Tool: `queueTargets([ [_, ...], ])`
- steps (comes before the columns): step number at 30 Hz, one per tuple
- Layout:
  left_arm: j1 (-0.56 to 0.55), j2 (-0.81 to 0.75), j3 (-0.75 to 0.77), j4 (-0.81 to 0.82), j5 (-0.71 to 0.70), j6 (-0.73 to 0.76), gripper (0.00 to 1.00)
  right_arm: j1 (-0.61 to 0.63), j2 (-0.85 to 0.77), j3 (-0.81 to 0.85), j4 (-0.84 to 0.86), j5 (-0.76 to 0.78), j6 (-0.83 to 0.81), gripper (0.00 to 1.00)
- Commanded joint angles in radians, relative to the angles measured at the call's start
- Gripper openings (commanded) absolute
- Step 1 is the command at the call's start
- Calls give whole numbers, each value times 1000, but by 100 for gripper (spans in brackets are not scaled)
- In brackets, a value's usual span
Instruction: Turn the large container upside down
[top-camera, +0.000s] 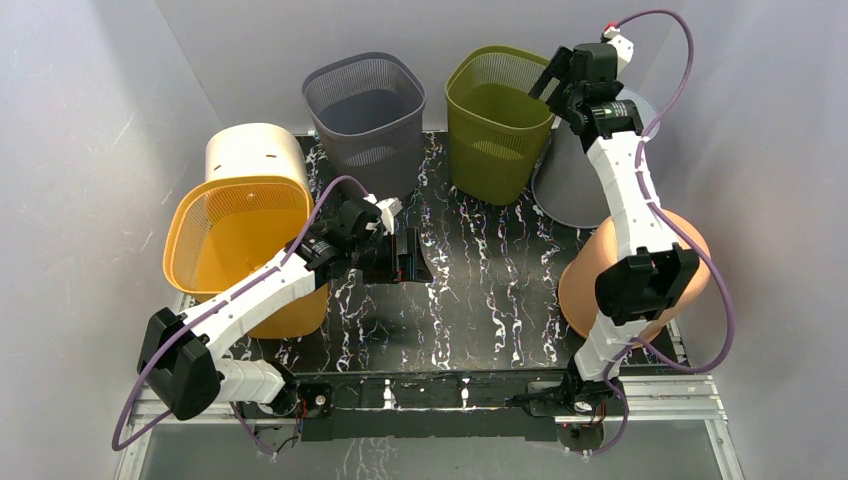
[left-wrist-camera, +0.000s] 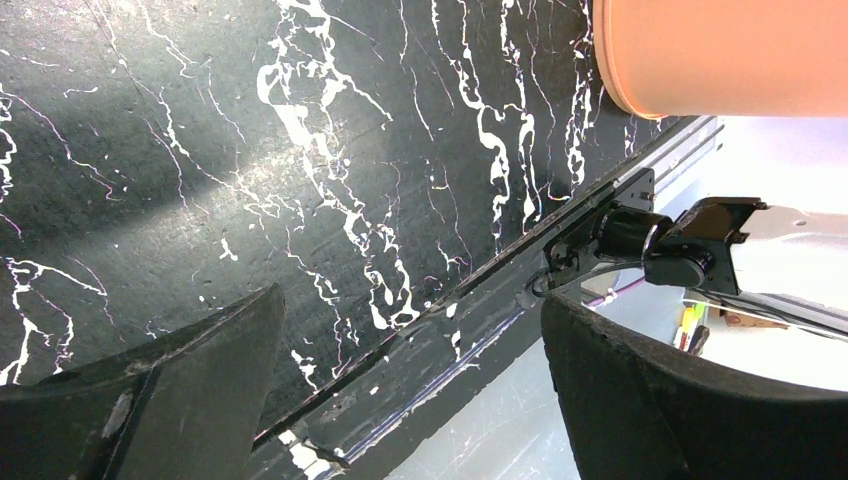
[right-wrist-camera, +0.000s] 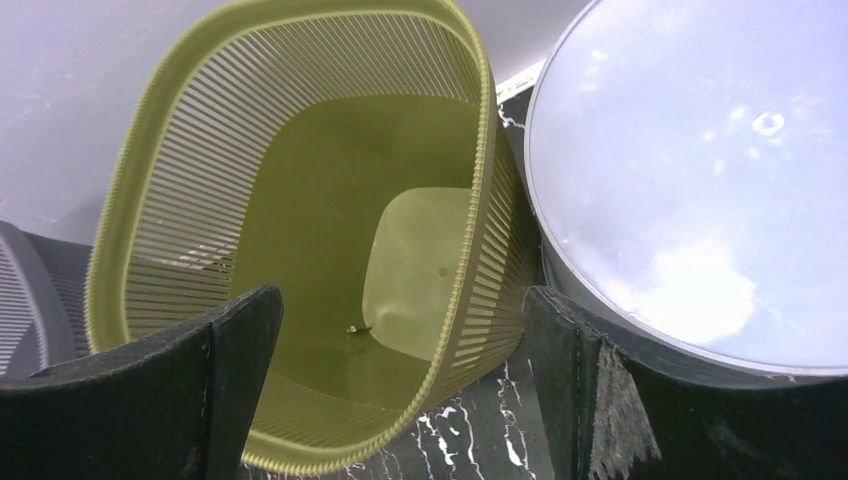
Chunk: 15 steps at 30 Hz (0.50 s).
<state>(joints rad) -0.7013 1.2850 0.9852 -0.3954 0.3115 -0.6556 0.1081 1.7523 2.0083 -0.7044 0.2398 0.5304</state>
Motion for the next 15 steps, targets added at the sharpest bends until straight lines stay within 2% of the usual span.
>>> queueTargets([
  [1, -7, -13, 7, 14, 15, -9, 98, -11, 49, 34, 14, -7, 61, 86],
  [7, -7, -9, 8, -9, 0, 2, 98, -12, 53, 0, 27, -10, 75, 64],
  [12, -7, -9, 9, -6, 0, 2, 98, -12, 47, -21, 32, -20, 79, 54],
  [15, -7, -13, 9, -9, -3, 7, 98, -12, 37, -30, 35, -22, 79, 44],
])
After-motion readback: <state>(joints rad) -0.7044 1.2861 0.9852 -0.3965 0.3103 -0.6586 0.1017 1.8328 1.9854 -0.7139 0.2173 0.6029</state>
